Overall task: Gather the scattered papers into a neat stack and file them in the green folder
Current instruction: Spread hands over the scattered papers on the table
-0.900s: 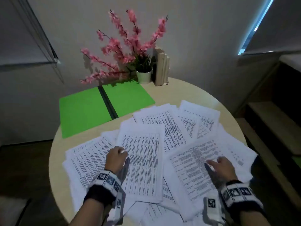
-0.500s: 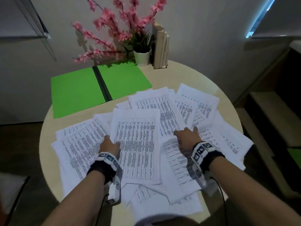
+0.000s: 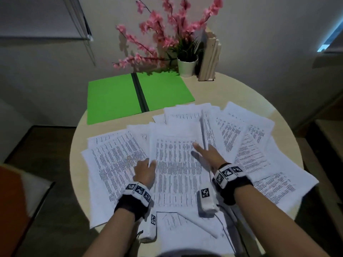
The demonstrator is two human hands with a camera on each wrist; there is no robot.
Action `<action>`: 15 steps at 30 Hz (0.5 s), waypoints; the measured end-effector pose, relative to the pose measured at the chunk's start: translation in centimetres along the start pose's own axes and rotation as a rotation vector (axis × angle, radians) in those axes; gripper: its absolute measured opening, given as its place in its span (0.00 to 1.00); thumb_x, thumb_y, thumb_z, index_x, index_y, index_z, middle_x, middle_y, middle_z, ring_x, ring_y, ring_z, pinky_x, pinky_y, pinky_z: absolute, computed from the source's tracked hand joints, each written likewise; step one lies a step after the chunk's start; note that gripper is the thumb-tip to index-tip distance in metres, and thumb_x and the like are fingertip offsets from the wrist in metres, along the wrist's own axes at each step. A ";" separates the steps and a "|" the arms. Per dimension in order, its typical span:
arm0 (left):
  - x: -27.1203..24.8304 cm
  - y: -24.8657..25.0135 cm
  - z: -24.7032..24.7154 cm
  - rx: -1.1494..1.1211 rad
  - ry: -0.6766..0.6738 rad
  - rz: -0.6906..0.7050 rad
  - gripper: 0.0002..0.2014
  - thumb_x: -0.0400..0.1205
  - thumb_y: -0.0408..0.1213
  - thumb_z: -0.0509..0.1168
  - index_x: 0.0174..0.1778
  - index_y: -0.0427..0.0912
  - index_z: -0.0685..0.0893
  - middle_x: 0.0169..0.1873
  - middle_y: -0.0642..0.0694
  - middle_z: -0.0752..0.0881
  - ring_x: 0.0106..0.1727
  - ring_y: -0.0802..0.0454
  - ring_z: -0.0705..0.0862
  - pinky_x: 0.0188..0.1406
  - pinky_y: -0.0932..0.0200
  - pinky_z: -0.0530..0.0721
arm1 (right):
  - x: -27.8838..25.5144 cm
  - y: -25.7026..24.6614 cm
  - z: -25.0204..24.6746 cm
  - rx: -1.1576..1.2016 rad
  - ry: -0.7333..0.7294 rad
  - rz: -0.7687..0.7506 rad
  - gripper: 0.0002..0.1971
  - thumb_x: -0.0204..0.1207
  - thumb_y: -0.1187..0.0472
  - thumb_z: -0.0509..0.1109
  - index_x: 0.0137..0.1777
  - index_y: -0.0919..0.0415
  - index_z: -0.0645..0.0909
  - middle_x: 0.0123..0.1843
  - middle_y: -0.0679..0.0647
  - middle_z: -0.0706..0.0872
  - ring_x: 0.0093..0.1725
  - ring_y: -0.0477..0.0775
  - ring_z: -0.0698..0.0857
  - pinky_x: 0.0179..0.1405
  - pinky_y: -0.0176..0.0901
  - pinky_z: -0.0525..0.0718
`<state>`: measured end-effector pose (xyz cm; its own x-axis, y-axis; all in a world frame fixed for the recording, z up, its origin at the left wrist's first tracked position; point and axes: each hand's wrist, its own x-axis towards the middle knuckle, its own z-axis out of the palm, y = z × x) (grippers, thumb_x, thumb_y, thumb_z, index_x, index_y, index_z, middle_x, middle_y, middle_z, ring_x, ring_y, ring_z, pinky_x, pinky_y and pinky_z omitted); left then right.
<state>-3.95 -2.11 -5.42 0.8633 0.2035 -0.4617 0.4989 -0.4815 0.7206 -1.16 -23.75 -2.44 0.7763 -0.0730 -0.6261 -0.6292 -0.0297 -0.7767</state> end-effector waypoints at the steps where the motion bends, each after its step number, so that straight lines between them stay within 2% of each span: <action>1: -0.3 0.4 -0.1 0.003 -0.050 0.005 0.19 0.83 0.54 0.51 0.38 0.46 0.80 0.32 0.42 0.78 0.37 0.43 0.79 0.36 0.55 0.79 | 0.0 0.5 1.1 -0.141 0.025 -0.020 0.44 0.72 0.54 0.73 0.80 0.67 0.52 0.76 0.61 0.69 0.73 0.61 0.74 0.74 0.57 0.72; 2: -0.6 0.8 -0.5 0.003 -0.084 -0.009 0.20 0.83 0.54 0.50 0.36 0.45 0.77 0.29 0.45 0.74 0.32 0.47 0.75 0.31 0.59 0.73 | 0.0 0.9 1.8 -0.301 0.086 -0.042 0.40 0.73 0.61 0.72 0.79 0.69 0.54 0.76 0.64 0.70 0.70 0.63 0.76 0.71 0.55 0.75; 3: -0.4 0.8 -1.2 0.011 -0.072 -0.023 0.22 0.83 0.55 0.51 0.39 0.42 0.78 0.30 0.43 0.76 0.31 0.47 0.75 0.33 0.58 0.73 | 0.0 1.0 2.2 -0.415 0.165 -0.070 0.33 0.74 0.67 0.69 0.77 0.71 0.59 0.73 0.67 0.73 0.66 0.64 0.78 0.67 0.54 0.78; 4: -0.1 0.3 -2.4 0.051 -0.008 -0.058 0.24 0.81 0.57 0.53 0.48 0.37 0.80 0.38 0.37 0.81 0.38 0.43 0.80 0.42 0.53 0.78 | 0.0 0.9 2.2 -0.469 0.236 -0.091 0.26 0.75 0.70 0.65 0.73 0.73 0.64 0.68 0.68 0.77 0.62 0.65 0.80 0.64 0.54 0.80; 5: 0.3 -0.5 -3.8 0.111 0.103 -0.127 0.28 0.79 0.57 0.58 0.61 0.34 0.78 0.55 0.31 0.80 0.55 0.37 0.81 0.56 0.46 0.78 | 0.0 0.8 1.9 -0.498 0.291 -0.117 0.20 0.76 0.71 0.63 0.68 0.74 0.70 0.61 0.66 0.80 0.58 0.66 0.81 0.60 0.54 0.81; 6: 0.7 -1.7 -5.3 0.148 0.224 -0.246 0.35 0.76 0.56 0.63 0.71 0.32 0.69 0.70 0.30 0.71 0.70 0.35 0.72 0.69 0.41 0.71 | -0.2 0.5 1.4 -0.497 0.323 -0.149 0.15 0.76 0.70 0.62 0.62 0.73 0.74 0.53 0.64 0.80 0.53 0.64 0.81 0.54 0.51 0.82; 7: 0.5 -2.7 -6.9 0.145 0.332 -0.377 0.42 0.74 0.53 0.68 0.76 0.32 0.61 0.76 0.31 0.62 0.77 0.35 0.62 0.75 0.40 0.64 | -0.6 -0.1 1.1 -0.477 0.341 -0.184 0.10 0.76 0.70 0.61 0.55 0.71 0.76 0.48 0.64 0.79 0.48 0.62 0.80 0.46 0.48 0.80; 9: 0.0 -4.4 -9.3 0.087 0.446 -0.545 0.48 0.71 0.52 0.72 0.76 0.29 0.56 0.78 0.32 0.56 0.79 0.36 0.57 0.77 0.40 0.59 | -1.4 -1.1 1.5 -0.461 0.355 -0.256 0.04 0.76 0.69 0.62 0.47 0.69 0.76 0.43 0.65 0.79 0.43 0.61 0.80 0.41 0.46 0.76; 12: 0.4 -5.1 -10.2 0.052 0.447 -0.521 0.45 0.75 0.58 0.64 0.74 0.25 0.60 0.77 0.30 0.58 0.77 0.35 0.58 0.76 0.40 0.59 | -1.3 -1.7 4.9 -0.519 0.294 -0.230 0.11 0.76 0.67 0.63 0.53 0.75 0.77 0.44 0.63 0.79 0.46 0.63 0.83 0.40 0.45 0.78; 14: 1.2 -4.7 -10.0 0.027 0.362 -0.482 0.42 0.77 0.62 0.58 0.72 0.25 0.66 0.74 0.29 0.63 0.74 0.33 0.63 0.74 0.40 0.62 | -1.2 -1.3 8.2 -0.545 0.246 -0.143 0.16 0.76 0.63 0.64 0.60 0.74 0.74 0.52 0.65 0.78 0.50 0.64 0.81 0.50 0.51 0.83; 15: 1.4 -4.4 -9.8 -0.006 0.309 -0.448 0.42 0.76 0.63 0.58 0.71 0.26 0.68 0.73 0.30 0.64 0.74 0.32 0.65 0.73 0.41 0.65 | -1.2 -0.8 9.8 -0.571 0.235 -0.095 0.20 0.75 0.60 0.65 0.63 0.71 0.71 0.59 0.66 0.75 0.56 0.65 0.79 0.57 0.54 0.80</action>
<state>-4.17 8.61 -4.17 0.5474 0.6296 -0.5513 0.8230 -0.2854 0.4911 -1.20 -13.89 -1.77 0.8414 -0.2596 -0.4740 -0.5297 -0.5703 -0.6278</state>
